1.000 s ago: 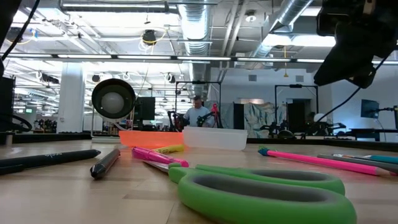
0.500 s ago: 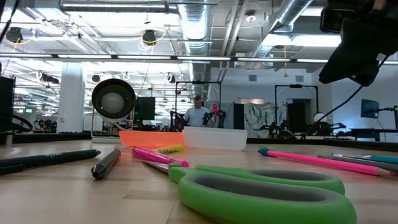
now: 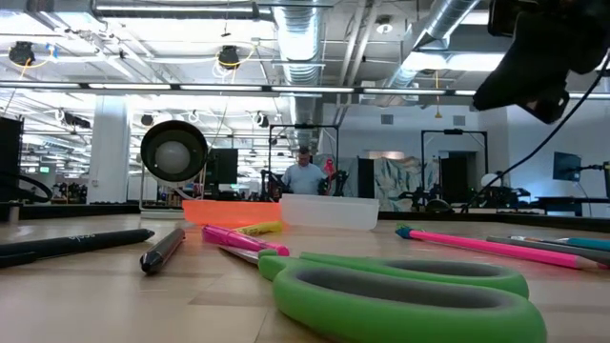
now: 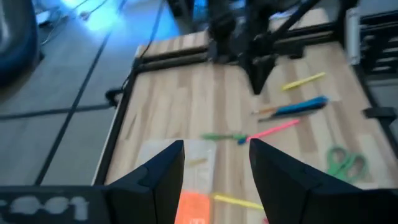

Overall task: Pick & place school supplies into a supply box
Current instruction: Put the right yellow pen into the orange supply box

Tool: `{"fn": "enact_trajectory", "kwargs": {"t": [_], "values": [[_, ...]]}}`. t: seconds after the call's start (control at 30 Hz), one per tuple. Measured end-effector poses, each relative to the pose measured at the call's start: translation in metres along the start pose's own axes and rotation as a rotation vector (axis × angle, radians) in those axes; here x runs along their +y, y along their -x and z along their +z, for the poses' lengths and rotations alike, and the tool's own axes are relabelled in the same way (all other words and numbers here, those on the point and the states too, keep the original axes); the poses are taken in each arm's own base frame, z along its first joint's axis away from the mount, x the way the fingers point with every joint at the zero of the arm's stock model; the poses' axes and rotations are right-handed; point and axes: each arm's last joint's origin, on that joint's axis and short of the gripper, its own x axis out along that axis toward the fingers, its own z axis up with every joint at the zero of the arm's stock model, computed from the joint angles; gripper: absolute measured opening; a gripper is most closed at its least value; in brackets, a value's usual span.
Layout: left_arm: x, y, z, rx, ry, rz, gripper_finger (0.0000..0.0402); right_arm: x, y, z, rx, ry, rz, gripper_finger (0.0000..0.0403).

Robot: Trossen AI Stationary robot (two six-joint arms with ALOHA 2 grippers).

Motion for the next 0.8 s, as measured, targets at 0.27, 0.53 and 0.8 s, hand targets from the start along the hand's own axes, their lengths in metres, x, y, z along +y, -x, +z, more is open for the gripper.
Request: {"fn": "enact_trajectory", "kwargs": {"t": [0.27, 0.53, 0.8], "values": [[-0.001, -0.007, -0.077, -0.16, 0.257, -0.011, 0.0173, 0.006, 0.003, -0.005, 0.058, -0.101, 0.064, 0.0031], [-0.018, -0.036, -0.147, -0.153, 0.408, -0.061, 0.0173, 0.022, 0.022, -0.031, 0.171, -0.252, 0.153, 0.0014], [-0.027, -0.057, -0.179, -0.079, 0.407, -0.027, 0.0173, 0.032, 0.045, -0.059, 0.309, -0.368, 0.186, 0.0005]]}}
